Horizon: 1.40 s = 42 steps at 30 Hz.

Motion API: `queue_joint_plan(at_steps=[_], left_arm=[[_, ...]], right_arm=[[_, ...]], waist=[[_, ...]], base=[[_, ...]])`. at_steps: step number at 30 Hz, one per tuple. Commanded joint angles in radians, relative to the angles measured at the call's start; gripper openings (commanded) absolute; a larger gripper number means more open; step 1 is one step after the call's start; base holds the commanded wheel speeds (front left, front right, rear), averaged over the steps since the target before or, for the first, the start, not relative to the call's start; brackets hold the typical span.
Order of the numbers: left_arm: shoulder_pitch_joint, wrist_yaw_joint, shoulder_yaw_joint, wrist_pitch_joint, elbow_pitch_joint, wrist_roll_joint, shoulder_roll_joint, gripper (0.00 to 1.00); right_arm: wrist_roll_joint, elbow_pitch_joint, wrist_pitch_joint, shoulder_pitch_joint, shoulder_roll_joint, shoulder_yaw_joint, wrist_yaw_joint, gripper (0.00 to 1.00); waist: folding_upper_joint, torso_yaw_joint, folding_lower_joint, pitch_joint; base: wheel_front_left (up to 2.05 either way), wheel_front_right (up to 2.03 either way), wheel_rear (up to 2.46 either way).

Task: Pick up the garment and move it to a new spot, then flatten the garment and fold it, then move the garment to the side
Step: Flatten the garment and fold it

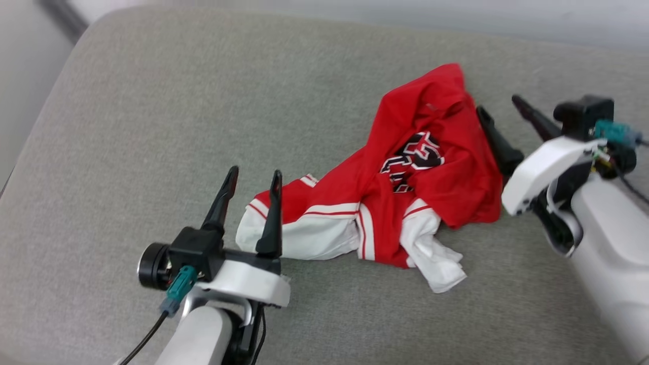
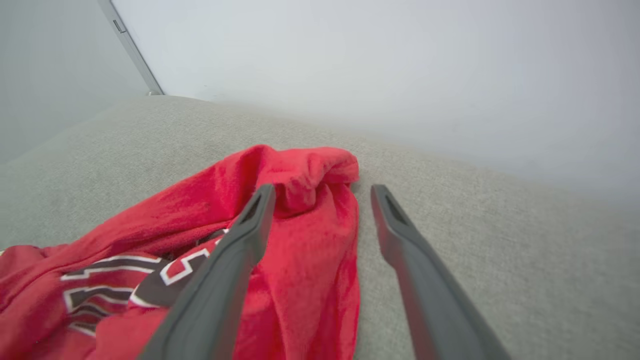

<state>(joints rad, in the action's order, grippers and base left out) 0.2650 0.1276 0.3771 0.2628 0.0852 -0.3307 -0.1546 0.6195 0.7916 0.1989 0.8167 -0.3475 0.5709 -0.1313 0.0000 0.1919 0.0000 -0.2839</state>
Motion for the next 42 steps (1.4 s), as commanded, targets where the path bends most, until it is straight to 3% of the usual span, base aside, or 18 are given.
queue_joint_plan(at_steps=[1, 5, 9, 15, 21, 27, 28, 29, 30, 36, 42], left_arm=[[-0.016, 0.006, -0.005, 0.002, -0.001, -0.005, -0.008, 1.00], [-0.054, 0.022, -0.023, -0.006, -0.014, -0.015, -0.028, 1.00], [-0.083, 0.036, -0.031, -0.016, -0.035, -0.019, -0.039, 1.00], [-0.088, 0.037, -0.019, -0.028, -0.057, -0.020, -0.040, 1.00], [-0.068, 0.035, -0.007, -0.024, -0.064, -0.021, -0.027, 1.00], [-0.055, 0.032, -0.006, -0.015, -0.050, -0.025, -0.016, 1.00], [-0.055, 0.032, -0.007, -0.014, -0.047, -0.025, -0.015, 1.00], [-0.055, 0.032, -0.008, -0.013, -0.043, -0.026, -0.015, 1.00], [-0.057, 0.032, -0.009, -0.011, -0.040, -0.026, -0.015, 1.00], [-0.079, 0.040, -0.020, -0.007, -0.027, -0.031, -0.026, 1.00], [-0.102, 0.048, -0.028, -0.019, -0.033, -0.033, -0.047, 1.00]], right_arm=[[0.008, -0.017, 0.005, -0.033, -0.006, -0.001, 0.001, 1.00], [0.080, -0.128, -0.132, -0.140, -0.012, 0.051, 0.001, 1.00], [0.145, -0.272, -0.373, -0.219, -0.090, 0.113, 0.001, 1.00], [0.173, -0.487, -0.616, -0.310, -0.164, 0.131, 0.001, 1.00], [0.130, -0.614, -0.765, -0.375, -0.162, 0.129, 0.001, 1.00], [0.093, -0.586, -0.849, -0.410, -0.126, 0.143, 0.001, 1.00], [0.088, -0.573, -0.861, -0.417, -0.121, 0.147, 0.001, 0.67], [0.083, -0.563, -0.869, -0.422, -0.117, 0.149, 0.001, 0.27], [0.086, -0.557, -0.873, -0.430, -0.110, 0.146, 0.001, 0.00], [0.074, -0.599, -0.825, -0.412, -0.107, 0.089, 0.001, 0.00], [0.040, -0.664, -0.771, -0.431, -0.112, -0.045, 0.001, 0.00]], waist=[[0.0000, -0.043, 0.0000, 0.048], [0.0000, -0.077, 0.0000, 0.091], [0.0000, -0.099, 0.0000, 0.111], [0.0000, -0.093, 0.0000, 0.100], [0.0000, -0.056, 0.0000, 0.061], [0.0000, -0.025, 0.0000, 0.032], [0.0000, -0.023, 0.0000, 0.031], [0.0000, -0.021, 0.0000, 0.031], [0.0000, -0.021, 0.0000, 0.033], [0.0000, -0.050, 0.0000, 0.076], [0.0000, -0.097, 0.0000, 0.132]], base=[[0.00, 0.00, 0.00], [0.00, 0.00, 0.00], [0.00, 0.00, 0.00], [0.00, 0.00, 0.00], [0.00, 0.00, 0.00], [0.00, 0.00, 0.00], [0.00, 0.00, 0.00], [0.00, 0.00, 0.00], [0.00, 0.00, 0.00], [0.00, 0.00, 0.00], [0.00, 0.00, 0.00]])
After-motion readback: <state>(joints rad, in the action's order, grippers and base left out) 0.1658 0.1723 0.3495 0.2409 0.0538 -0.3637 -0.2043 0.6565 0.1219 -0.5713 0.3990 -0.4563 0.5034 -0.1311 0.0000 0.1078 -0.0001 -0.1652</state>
